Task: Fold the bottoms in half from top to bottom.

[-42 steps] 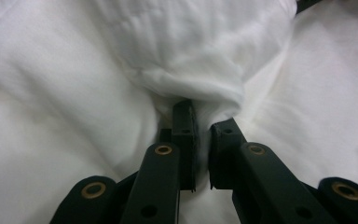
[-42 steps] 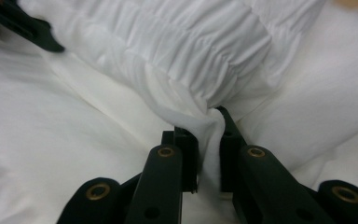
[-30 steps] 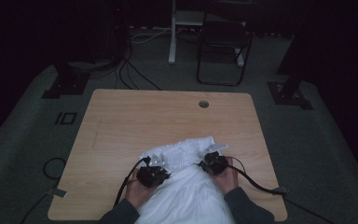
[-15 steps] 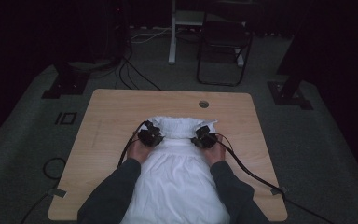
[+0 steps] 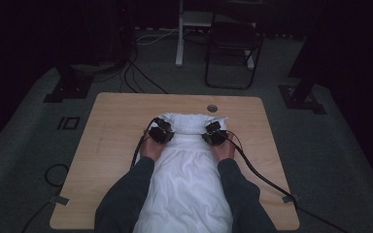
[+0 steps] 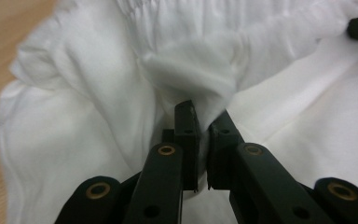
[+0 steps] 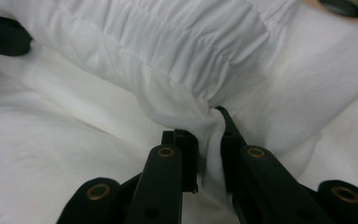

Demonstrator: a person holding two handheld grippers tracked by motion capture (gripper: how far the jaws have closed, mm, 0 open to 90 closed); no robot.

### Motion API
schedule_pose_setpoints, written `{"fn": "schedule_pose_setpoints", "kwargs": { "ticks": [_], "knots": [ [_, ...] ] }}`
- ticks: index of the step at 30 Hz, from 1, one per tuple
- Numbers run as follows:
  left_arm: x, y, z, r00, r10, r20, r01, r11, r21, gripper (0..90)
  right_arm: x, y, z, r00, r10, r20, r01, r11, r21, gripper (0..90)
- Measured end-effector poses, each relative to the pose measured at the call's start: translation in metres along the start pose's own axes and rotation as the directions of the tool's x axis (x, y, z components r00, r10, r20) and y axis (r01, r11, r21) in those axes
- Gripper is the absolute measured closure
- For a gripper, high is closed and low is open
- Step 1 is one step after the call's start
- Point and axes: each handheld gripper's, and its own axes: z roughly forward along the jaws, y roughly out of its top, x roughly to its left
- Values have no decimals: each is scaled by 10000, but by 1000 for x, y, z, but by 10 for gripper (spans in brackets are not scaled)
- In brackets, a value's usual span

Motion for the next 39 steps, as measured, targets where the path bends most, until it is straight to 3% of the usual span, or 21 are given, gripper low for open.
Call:
{"fn": "schedule_pose_setpoints", "kwargs": {
  "ticks": [3, 8, 10, 12, 15, 18, 21, 25, 26, 28, 30, 31, 36, 39],
  "knots": [
    [-1, 2, -29, 9978, -355, 553, 413, 9934, -1072, 856, -1, 3, -22, 9994, -127, -318, 106, 9977, -668, 839],
    [-15, -5, -81, 9930, -157, 1172, 419, 9734, -2252, 858, 11, 3, -68, 9946, -871, -564, 767, 9833, -1650, 839],
    [-24, -12, -100, 9895, 45, 1447, 333, 9658, -2572, 858, 16, 1, -86, 9914, -1116, -687, 966, 9765, -1929, 839],
    [-34, -22, -115, 9843, 257, 1744, 226, 9628, -2692, 858, 21, -5, -106, 9867, -1322, -950, 1087, 9694, -2201, 838],
    [-49, -41, -124, 9797, 650, 1894, -172, 9698, -2434, 857, 30, -21, -122, 9781, -1701, -1197, 1423, 9670, -2113, 838],
    [-61, -64, -116, 9789, 929, 1820, -634, 9848, -1615, 857, 38, -43, -120, 9717, -1769, -1568, 1538, 9768, -1488, 838],
    [-63, -88, -98, 9760, 623, 2087, -479, 9962, -730, 856, 44, -67, -108, 9652, -1763, -1929, 1631, 9832, -823, 837],
    [-61, -107, -74, 9808, 815, 1769, -879, 9957, 283, 856, 55, -91, -90, 9604, -1431, -2390, 1442, 9895, -129, 837],
    [-57, -108, -70, 9808, 958, 1700, -1018, 9944, 273, 856, 58, -95, -87, 9595, -1405, -2441, 1451, 9894, 9, 837],
    [-49, -106, -66, 9829, 717, 1697, -764, 9969, 213, 855, 64, -99, -81, 9596, -1311, -2489, 1404, 9899, 199, 836],
    [-44, -98, -62, 9859, 1150, 1214, -1189, 9926, 247, 854, 66, -100, -76, 9590, -1268, -2535, 1372, 9903, 236, 833],
    [-43, -95, -59, 9867, 1184, 1116, -1222, 9921, 271, 853, 67, -100, -73, 9594, -1284, -2509, 1393, 9899, 258, 834],
    [-42, -81, -48, 9929, 822, 862, -857, 9956, 383, 853, 60, -87, -56, 9686, -1983, -1502, 2014, 9795, 58, 837],
    [-42, -77, -43, 9902, 1023, 954, -1061, 9937, 358, 851, 46, -75, -46, 9759, -1790, -1251, 1815, 9834, 87, 837]
  ]
}}
